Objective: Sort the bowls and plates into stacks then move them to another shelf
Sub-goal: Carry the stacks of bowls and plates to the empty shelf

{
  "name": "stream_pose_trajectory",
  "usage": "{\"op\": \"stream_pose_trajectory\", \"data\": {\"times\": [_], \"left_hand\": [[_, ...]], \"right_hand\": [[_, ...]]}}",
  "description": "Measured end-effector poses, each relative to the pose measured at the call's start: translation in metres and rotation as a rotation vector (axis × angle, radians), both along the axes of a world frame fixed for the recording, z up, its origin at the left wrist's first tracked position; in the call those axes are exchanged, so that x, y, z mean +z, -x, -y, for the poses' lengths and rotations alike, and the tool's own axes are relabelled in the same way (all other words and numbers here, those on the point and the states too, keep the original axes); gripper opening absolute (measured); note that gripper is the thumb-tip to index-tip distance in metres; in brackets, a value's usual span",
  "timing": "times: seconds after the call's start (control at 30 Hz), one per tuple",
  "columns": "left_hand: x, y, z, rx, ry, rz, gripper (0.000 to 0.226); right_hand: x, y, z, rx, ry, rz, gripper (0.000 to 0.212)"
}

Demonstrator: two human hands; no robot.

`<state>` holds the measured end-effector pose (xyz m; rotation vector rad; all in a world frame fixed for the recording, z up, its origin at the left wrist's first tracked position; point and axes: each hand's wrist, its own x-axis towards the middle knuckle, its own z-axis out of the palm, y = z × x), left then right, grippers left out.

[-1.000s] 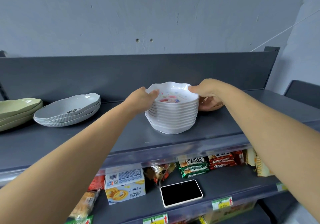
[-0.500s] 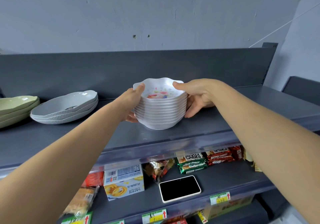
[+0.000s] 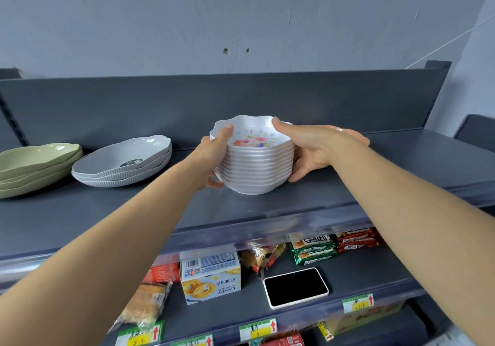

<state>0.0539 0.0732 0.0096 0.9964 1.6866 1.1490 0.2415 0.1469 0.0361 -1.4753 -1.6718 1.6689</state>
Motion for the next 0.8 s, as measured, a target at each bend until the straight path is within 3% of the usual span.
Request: {"op": "stream_pose_trajectory", "data": {"times": [0.17, 0.43, 0.63, 0.8], "left_hand": [[-0.001, -0.001, 0.004, -0.026, 0.007, 0.023, 0.070], [0.006, -0.011, 0.013, 0.078, -0.031, 0.127, 0.065], [0.006, -0.024, 0.017, 0.113, -0.072, 0.098, 0.059], [0.019, -0.045, 0.019, 0.113, -0.134, 0.058, 0.051]], "right_hand": [[-0.008, 0.001, -0.006, -0.006, 0.010, -0.134, 0.069], [-0.009, 0.009, -0.001, -0.090, 0.040, -0.188, 0.063], [-0.007, -0.001, 0.001, -0.064, 0.044, -0.235, 0.061], [0.003, -0.024, 0.006, -0.083, 0.004, -0.287, 0.047]]}}
